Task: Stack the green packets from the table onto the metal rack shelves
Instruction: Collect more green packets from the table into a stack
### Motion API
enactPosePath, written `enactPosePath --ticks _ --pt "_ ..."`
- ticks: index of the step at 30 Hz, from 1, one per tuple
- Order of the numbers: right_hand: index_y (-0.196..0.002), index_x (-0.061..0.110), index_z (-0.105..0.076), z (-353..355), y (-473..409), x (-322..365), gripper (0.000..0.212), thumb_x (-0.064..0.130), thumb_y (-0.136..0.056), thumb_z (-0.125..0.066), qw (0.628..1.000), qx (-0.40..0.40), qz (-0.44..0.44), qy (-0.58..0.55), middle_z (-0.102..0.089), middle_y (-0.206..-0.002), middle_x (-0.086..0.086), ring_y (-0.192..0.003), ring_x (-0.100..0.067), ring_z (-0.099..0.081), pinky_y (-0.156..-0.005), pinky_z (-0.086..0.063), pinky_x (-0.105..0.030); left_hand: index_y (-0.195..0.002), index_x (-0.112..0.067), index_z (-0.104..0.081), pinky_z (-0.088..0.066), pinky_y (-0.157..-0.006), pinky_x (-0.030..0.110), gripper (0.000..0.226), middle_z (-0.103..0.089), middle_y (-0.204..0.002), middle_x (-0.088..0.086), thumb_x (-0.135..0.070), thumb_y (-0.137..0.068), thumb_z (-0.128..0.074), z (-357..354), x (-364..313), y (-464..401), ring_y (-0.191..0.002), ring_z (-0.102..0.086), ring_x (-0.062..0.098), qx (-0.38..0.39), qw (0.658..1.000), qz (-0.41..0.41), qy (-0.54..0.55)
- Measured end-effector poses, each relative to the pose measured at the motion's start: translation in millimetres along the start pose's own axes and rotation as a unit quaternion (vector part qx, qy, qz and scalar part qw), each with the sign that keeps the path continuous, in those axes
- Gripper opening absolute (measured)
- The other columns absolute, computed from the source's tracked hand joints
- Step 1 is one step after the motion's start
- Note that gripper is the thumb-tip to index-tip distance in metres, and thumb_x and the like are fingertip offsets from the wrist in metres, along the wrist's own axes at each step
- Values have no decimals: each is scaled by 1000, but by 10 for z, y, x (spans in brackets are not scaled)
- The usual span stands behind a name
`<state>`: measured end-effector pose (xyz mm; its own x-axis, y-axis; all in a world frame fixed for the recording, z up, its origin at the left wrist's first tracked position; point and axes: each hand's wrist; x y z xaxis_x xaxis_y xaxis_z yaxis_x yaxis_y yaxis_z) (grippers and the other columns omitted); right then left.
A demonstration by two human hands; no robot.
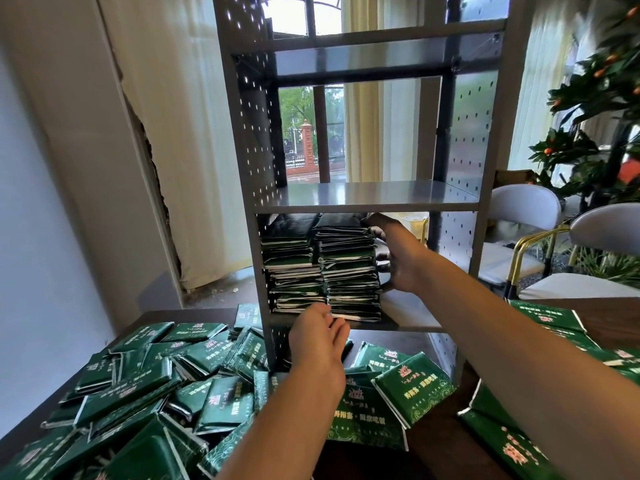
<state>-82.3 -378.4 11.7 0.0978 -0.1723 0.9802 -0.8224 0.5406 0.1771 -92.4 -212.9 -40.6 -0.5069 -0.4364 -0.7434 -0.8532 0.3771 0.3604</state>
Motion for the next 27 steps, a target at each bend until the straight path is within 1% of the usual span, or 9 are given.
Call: enactPosePath --ticks 3,6,9,10,12,15,21,24,27 --pt "-127 28 -62 15 0 2 70 65 -68 -67 1000 9 -1 -1 -60 -126 -14 -97 -32 -59 -72 -56 -48 -96 -6 -58 -50 -95 38 7 -59 -110 16 -3 -100 -53 9 17 -23 -108 -59 31 -2 1000 -5 -11" --pt "-123 29 -65 50 -5 5 70 66 -63 -70 1000 15 -7 -2 -61 -129 -14 -108 -32 -60 -83 -55 -53 -100 -6 -60 -49 -91 37 6 -61 -108 14 -4 -99 -54 33 30 -20 -107 -59 29 4 1000 -9 -25" --pt "-119 26 -63 75 -34 27 81 70 -52 -73 1000 4 5 -4 -54 -129 -9 -95 -26 -53 -77 -51 -40 -96 -8 -61 -50 -85 36 7 -61 -116 15 -6 -99 -55 57 20 -22 -109 -59 28 8 999 -5 -44" --pt "-125 28 -60 77 -39 38 87 72 -51 -71 1000 0 12 -1 -49 -132 -9 -96 -26 -49 -78 -48 -43 -95 -9 -61 -51 -80 34 7 -61 -117 15 -6 -99 -55 68 15 -24 -108 -60 27 8 999 -5 -51" --pt "-144 32 -47 91 -43 54 93 76 -64 -64 1000 -15 21 7 -40 -144 -9 -122 -34 -43 -98 -37 -61 -94 -10 -61 -51 -72 30 9 -62 -117 14 -7 -99 -55 96 3 -27 -106 -61 26 10 998 -8 -63" --pt "-154 33 -33 112 -54 80 73 69 -92 -48 999 -23 41 4 -33 -155 -11 -143 -37 -29 -108 -26 -68 -93 -10 -62 -51 -71 30 9 -63 -117 13 -8 -99 -55 131 -14 -37 -105 -61 25 15 997 -12 -75" --pt "-125 25 -53 58 127 68 32 40 -97 -57 992 -94 77 15 -51 -143 -5 -120 -25 -47 -96 -43 -45 -94 -11 -63 -51 -73 30 10 -65 -110 10 -10 -100 -55 164 -80 -15 -100 -63 21 18 995 -33 -88" --pt "-125 20 -59 19 351 -15 29 27 -97 -56 985 -130 108 18 -60 -129 -5 -115 -24 -53 -81 -47 -35 -95 -10 -65 -53 -70 29 10 -66 -106 9 -11 -99 -56 208 -107 54 -95 -65 20 22 995 -38 -94" --pt "-107 22 -62 -31 708 -143 13 20 -97 -54 977 -160 143 19 -62 -103 1 -102 -22 -56 -93 -50 -41 -95 -12 -67 -55 -71 29 9 -68 -103 6 -14 -98 -59 272 -141 199 -93 -67 20 44 987 -57 -143"
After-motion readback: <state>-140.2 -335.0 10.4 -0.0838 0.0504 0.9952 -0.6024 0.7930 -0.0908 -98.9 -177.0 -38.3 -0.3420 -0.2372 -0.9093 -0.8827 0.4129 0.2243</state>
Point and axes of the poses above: each hand's wrist, its own y-axis away from the middle knuckle, its own z-axis out of the back of the hand, x = y × z
